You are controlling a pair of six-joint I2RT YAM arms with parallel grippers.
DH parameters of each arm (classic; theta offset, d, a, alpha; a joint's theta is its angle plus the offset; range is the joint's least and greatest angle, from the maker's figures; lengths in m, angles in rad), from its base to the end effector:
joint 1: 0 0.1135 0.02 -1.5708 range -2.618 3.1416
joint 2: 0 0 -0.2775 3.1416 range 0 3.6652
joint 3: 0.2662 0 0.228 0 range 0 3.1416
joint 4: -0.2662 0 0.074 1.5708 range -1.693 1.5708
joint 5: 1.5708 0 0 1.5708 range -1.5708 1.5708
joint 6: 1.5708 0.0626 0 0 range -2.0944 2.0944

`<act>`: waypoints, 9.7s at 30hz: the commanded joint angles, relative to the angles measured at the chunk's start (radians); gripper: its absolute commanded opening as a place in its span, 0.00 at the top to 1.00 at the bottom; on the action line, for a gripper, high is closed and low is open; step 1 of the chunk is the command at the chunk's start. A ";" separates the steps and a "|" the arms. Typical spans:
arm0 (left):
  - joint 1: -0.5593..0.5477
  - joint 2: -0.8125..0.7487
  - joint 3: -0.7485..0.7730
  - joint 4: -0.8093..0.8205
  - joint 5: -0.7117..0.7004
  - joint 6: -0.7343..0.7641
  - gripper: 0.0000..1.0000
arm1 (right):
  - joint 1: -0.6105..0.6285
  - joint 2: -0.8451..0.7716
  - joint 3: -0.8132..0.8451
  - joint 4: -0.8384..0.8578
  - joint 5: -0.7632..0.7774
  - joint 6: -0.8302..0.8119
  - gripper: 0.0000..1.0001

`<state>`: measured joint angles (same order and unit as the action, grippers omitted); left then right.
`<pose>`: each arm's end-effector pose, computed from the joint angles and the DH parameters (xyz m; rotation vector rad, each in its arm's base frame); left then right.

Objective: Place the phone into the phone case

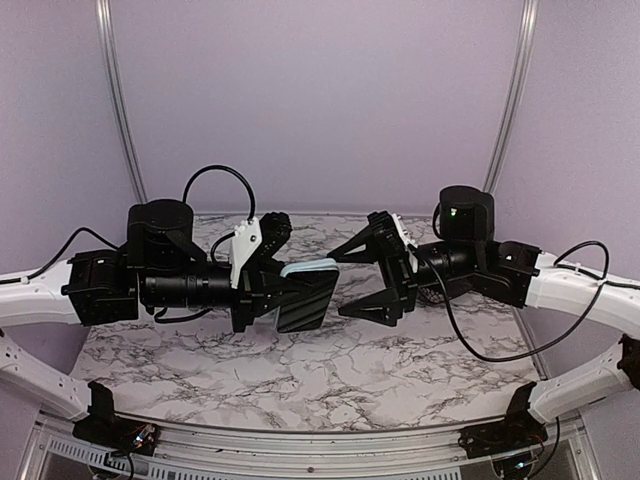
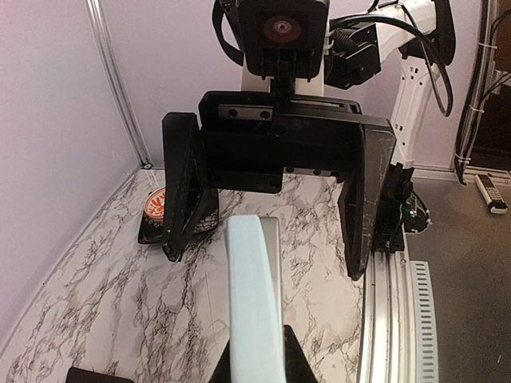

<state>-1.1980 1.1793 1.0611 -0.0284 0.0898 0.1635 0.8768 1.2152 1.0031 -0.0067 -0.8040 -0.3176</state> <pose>0.0948 -0.2577 0.3837 1.1803 1.3470 -0.8338 0.1353 0.2331 0.3605 -1.4858 1.1178 1.1087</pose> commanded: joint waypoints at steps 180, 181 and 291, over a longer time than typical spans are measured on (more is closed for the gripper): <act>-0.035 -0.056 -0.012 0.170 -0.571 -0.092 0.02 | -0.095 -0.059 -0.029 -0.032 0.286 0.379 1.00; -0.012 -0.051 0.006 0.110 -0.616 -0.125 0.02 | -0.131 -0.044 -0.035 -0.043 0.286 0.417 1.00; 0.729 0.501 -0.181 -0.068 -0.413 -0.434 0.14 | 0.016 1.072 0.909 -0.418 0.994 0.567 0.01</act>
<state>-0.4690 1.6787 0.8703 -0.1165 -0.3134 -0.3294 0.8799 2.1780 1.7790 -0.4206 0.1448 0.2039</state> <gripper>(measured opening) 0.889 0.987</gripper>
